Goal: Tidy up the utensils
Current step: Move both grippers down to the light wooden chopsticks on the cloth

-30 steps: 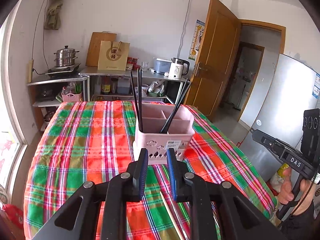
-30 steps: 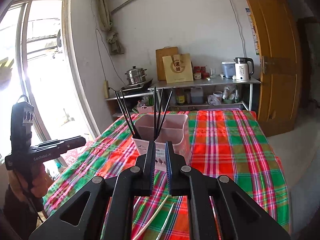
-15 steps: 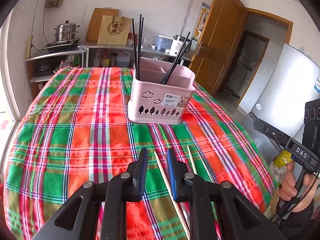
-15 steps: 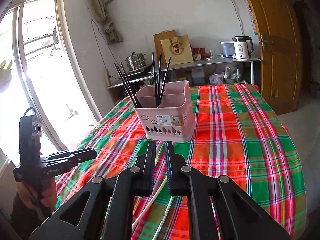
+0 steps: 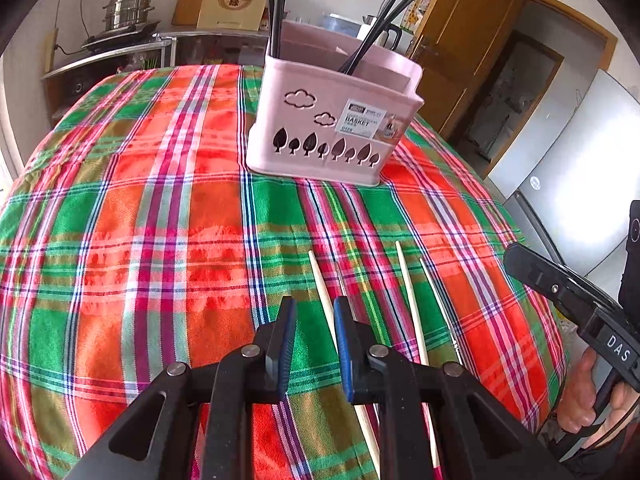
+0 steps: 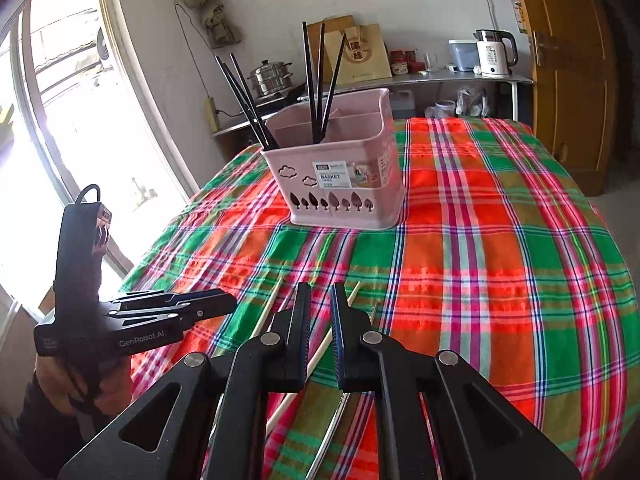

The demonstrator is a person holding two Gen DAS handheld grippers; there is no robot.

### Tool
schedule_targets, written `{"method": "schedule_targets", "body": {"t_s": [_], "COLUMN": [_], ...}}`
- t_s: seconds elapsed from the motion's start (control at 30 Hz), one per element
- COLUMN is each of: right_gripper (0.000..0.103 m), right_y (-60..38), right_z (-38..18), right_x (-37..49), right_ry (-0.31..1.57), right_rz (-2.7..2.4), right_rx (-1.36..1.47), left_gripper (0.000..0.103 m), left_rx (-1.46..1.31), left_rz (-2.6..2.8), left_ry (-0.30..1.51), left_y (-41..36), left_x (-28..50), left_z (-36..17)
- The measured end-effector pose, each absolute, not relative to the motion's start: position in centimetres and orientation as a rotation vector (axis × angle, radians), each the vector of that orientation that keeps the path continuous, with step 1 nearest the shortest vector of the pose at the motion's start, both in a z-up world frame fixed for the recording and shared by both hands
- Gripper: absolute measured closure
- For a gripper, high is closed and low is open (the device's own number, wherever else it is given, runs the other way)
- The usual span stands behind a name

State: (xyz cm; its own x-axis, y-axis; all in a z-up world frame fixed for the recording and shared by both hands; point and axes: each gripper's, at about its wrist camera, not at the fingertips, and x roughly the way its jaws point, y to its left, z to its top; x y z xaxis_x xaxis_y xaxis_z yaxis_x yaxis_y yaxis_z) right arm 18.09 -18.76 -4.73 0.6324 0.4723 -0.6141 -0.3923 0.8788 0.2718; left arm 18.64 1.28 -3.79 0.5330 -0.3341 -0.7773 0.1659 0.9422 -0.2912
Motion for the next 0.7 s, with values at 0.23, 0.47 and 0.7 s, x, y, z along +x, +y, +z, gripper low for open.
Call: {"method": "schedule_targets", "body": {"t_s": [0.23, 0.47, 0.7], "right_gripper": [0.093, 0.093, 0.093], "right_y": [-17.9, -17.5, -17.2], "right_z": [-6.8, -7.6, -7.9], "right_x": [19.3, 19.8, 20.3], "right_ry": [0.804, 0.827, 0.842], "right_rz": [0.498, 0.501, 0.493], "right_rx": [0.112, 0.115, 0.103], "left_gripper": [0.084, 0.084, 0.086], "left_rx": [-0.186, -0.148, -0.021], "left_rz": [-0.293, -0.281, -0.268], "left_ry": [1.005, 1.017, 0.976], "left_y": [0.5, -0.5, -1.5], "left_x": [19.9, 20.5, 20.1], "left_z": [-5.2, -5.6, -5.6]}}
